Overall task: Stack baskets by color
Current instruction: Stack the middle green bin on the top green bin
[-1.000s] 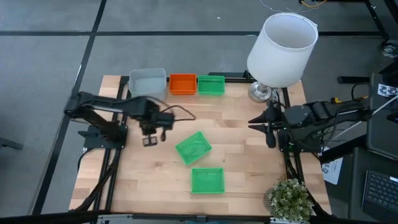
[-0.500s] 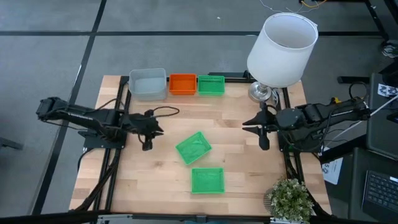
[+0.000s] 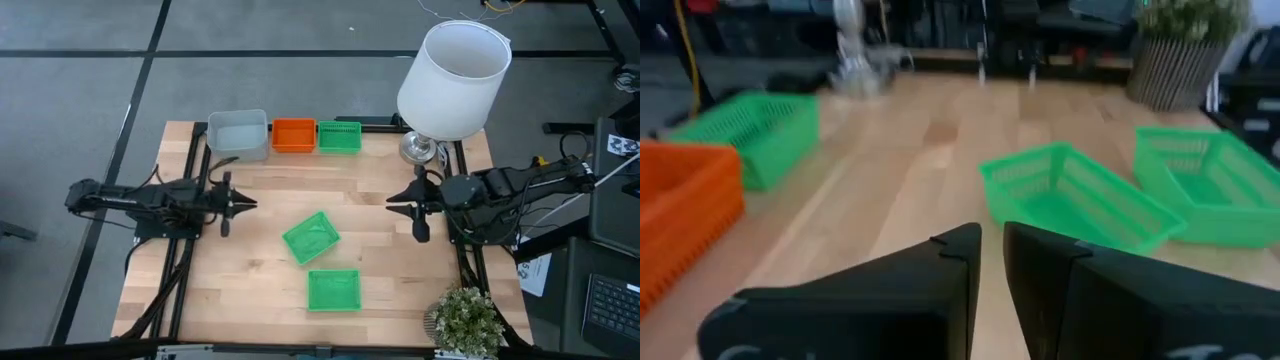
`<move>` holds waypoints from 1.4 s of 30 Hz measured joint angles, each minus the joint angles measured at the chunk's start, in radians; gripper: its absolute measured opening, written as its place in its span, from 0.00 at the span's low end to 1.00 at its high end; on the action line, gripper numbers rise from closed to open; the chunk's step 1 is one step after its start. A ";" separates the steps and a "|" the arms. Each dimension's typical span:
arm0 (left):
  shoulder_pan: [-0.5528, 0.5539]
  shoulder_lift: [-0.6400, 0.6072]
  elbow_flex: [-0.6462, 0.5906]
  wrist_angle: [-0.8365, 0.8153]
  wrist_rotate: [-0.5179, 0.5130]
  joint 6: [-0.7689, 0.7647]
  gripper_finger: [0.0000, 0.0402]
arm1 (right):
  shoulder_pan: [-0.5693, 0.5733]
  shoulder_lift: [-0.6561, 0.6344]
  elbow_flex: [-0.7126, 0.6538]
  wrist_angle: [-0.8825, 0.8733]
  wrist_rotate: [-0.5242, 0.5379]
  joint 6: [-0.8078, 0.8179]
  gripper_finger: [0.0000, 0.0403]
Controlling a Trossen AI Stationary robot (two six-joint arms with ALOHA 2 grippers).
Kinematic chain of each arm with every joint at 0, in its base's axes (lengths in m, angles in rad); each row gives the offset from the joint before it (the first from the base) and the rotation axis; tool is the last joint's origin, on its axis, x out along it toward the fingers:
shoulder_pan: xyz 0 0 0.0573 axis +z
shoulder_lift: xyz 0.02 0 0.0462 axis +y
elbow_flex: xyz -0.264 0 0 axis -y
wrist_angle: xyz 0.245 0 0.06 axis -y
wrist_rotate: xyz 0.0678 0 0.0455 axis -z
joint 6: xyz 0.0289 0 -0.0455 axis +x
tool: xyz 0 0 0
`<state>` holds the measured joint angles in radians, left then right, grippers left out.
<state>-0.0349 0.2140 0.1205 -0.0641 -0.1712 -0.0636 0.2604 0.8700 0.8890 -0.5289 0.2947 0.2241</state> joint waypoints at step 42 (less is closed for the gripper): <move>0.000 -0.202 -0.113 0.105 -0.002 0.136 0.10 | 0.000 0.025 0.000 0.062 0.001 -0.024 0.22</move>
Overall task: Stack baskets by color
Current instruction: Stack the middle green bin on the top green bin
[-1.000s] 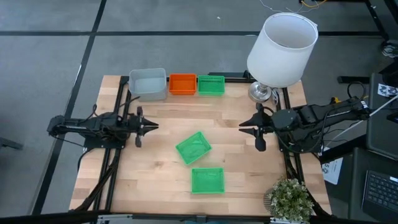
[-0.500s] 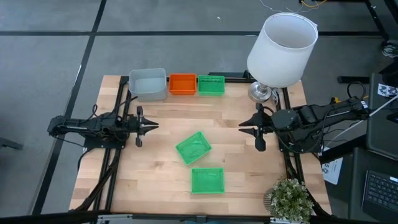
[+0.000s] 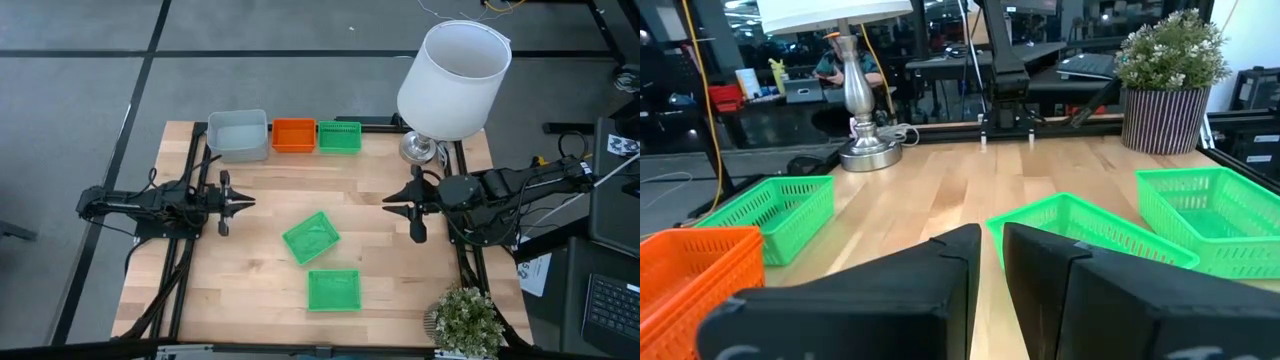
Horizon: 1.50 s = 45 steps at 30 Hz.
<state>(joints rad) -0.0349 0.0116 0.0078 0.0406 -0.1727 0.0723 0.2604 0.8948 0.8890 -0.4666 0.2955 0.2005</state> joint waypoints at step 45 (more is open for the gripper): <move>0.000 0.000 0.000 -0.005 0.042 0.017 0.10 | -0.183 0.921 0.272 0.363 -0.536 -0.209 0.22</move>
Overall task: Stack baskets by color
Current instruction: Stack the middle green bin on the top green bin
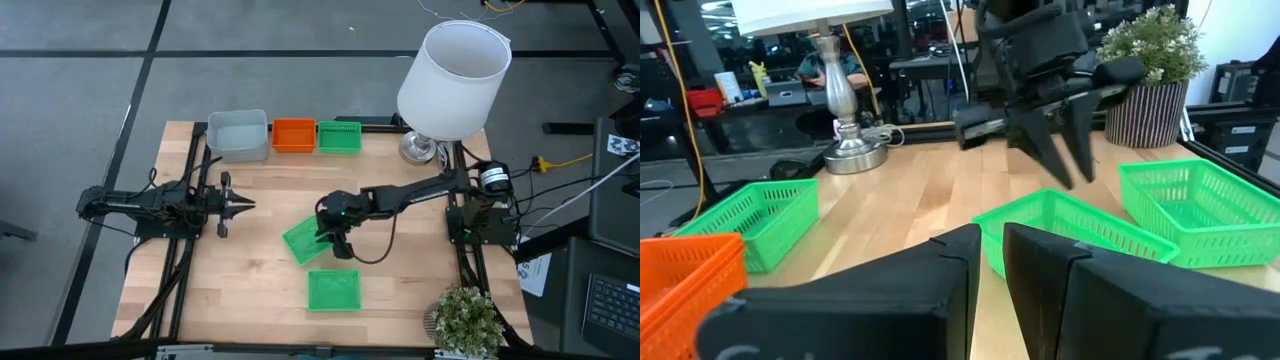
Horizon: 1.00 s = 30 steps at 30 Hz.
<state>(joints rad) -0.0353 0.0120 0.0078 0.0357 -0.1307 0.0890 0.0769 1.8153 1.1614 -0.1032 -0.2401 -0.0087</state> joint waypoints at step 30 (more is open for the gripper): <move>0.000 0.000 0.000 0.001 0.002 0.001 0.10 | 0.104 0.023 -0.007 -0.142 0.179 -0.202 0.22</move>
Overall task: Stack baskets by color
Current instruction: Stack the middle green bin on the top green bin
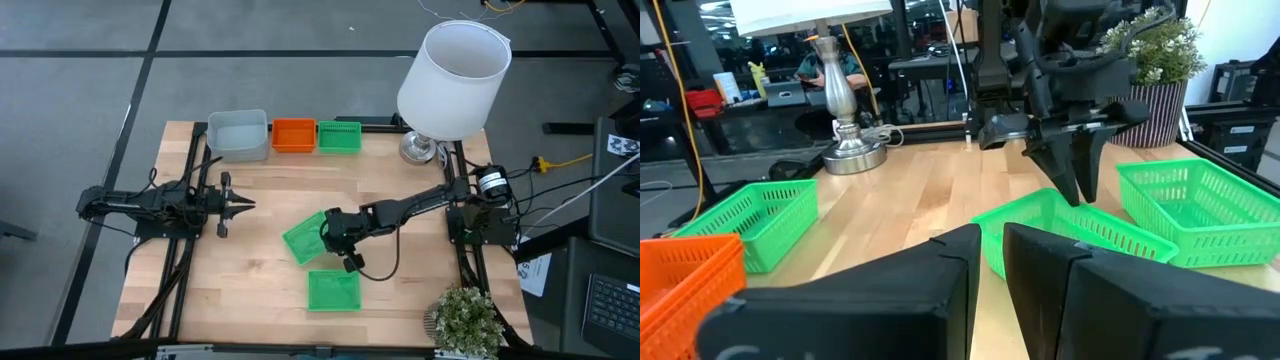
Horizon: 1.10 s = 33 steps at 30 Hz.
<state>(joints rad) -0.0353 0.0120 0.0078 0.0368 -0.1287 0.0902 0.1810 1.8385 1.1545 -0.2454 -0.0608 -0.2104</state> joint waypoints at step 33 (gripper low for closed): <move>0.000 0.000 0.000 0.000 0.000 0.000 0.10 | -0.001 -0.047 0.094 -0.199 0.590 -0.049 0.01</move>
<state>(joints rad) -0.0349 0.0116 0.0078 0.0368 -0.1287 0.0902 0.1805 1.7917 1.2490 -0.4447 0.5292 -0.2590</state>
